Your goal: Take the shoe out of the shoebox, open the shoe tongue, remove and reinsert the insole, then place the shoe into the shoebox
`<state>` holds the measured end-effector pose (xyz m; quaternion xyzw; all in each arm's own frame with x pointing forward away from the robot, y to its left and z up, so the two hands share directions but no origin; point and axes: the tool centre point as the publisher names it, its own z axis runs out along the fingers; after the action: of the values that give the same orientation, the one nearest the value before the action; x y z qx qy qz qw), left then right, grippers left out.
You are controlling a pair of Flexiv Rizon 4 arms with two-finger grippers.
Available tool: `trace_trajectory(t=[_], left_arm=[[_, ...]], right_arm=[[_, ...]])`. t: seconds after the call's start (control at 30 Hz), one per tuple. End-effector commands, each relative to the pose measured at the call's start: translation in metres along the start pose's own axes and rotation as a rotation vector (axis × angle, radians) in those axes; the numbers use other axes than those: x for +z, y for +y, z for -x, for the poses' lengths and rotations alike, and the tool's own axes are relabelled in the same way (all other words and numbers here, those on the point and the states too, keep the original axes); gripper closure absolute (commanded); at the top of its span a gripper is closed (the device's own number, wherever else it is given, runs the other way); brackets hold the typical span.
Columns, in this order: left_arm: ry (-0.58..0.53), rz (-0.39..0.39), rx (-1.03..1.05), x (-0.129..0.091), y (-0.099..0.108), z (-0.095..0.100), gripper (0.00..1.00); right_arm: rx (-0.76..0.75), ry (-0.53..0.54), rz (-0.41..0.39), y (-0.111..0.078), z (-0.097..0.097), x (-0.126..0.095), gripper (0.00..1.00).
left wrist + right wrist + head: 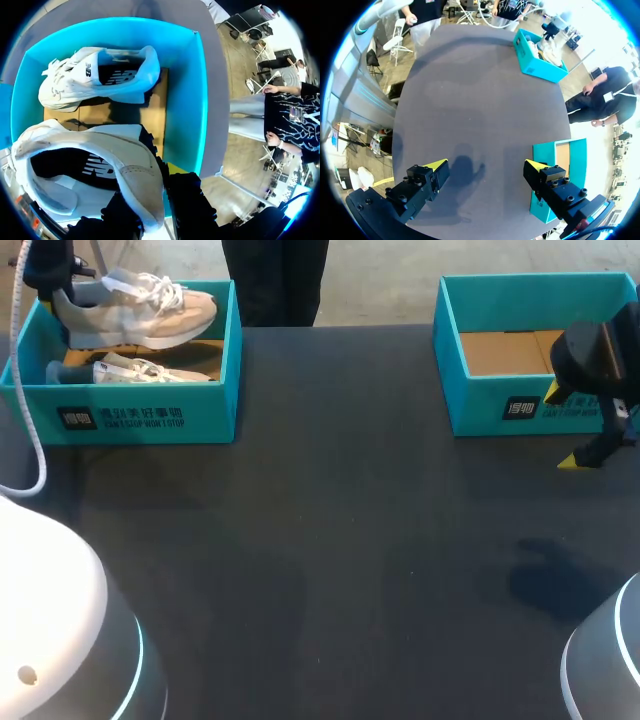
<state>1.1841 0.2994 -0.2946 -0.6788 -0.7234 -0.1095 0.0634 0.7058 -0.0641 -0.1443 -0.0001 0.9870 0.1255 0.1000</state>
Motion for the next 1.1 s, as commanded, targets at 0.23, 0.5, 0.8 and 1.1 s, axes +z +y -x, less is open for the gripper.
trace_trajectory(t=[0.23, 0.5, 0.8, 1.1], left_arm=[[0.01, -0.009, -0.002, 0.023, 0.012, 0.004, 1.0], [0.024, 0.0, 0.0, 0.036, 0.013, 0.005, 1.0], [0.022, -0.005, 0.004, 0.053, 0.014, 0.011, 1.0], [0.031, -0.009, 0.007, 0.068, 0.015, 0.024, 1.0]], right_arm=[[0.0, 0.004, -0.003, 0.001, 0.002, 0.002, 0.0], [0.0, 0.004, -0.003, 0.001, 0.002, 0.002, 0.0], [0.0, 0.004, -0.003, 0.001, 0.002, 0.002, 0.0], [0.0, 0.004, -0.003, 0.001, 0.002, 0.002, 0.0]])
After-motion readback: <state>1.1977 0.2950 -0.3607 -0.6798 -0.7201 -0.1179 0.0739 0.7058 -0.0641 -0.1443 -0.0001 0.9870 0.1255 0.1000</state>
